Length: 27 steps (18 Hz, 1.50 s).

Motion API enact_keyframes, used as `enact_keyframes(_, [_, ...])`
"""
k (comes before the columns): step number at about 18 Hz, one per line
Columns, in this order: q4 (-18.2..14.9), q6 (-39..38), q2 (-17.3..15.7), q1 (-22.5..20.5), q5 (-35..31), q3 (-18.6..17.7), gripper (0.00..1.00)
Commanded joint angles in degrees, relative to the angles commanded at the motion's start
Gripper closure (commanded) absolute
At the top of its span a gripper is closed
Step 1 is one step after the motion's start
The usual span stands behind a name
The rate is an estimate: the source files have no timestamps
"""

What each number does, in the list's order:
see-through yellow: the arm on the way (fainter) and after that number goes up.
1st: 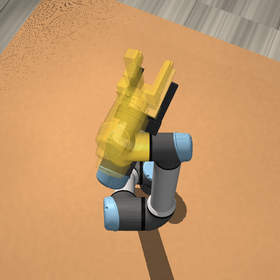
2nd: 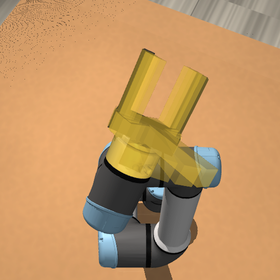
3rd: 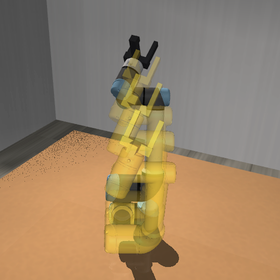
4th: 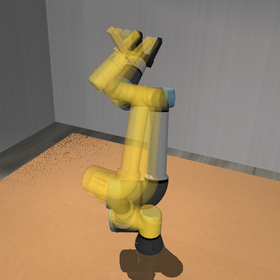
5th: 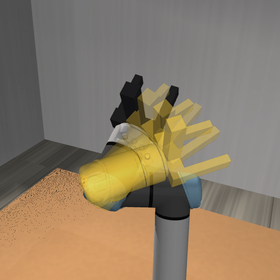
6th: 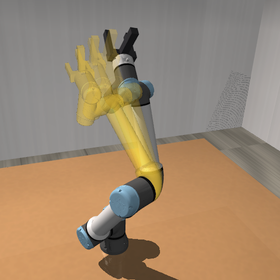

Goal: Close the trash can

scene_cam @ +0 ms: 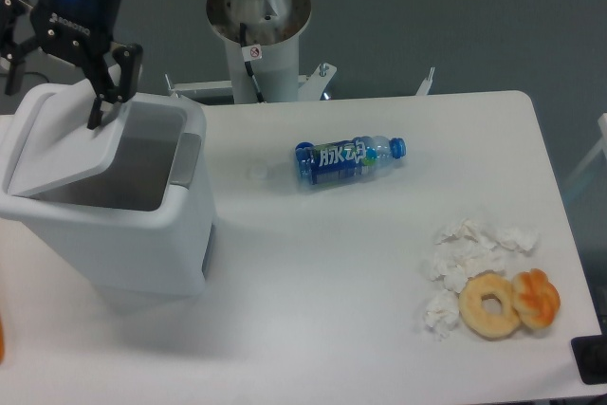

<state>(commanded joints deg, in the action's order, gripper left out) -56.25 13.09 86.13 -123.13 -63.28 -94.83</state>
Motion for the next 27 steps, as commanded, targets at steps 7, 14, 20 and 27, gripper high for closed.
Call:
enact_keyframes(7, [0.09, 0.00, 0.44, -0.96, -2.37, -1.23, 0.00])
enact_keyframes(14, [0.00, 0.09, 0.44, -1.23, -2.37, -2.81, 0.00])
enact_keyframes(20, [0.00, 0.00, 1.05, -1.32, -2.29, -3.34, 0.00])
enact_keyframes(27, [0.09, -0.09, 2.55, -1.41, -1.85, -3.78, 0.00])
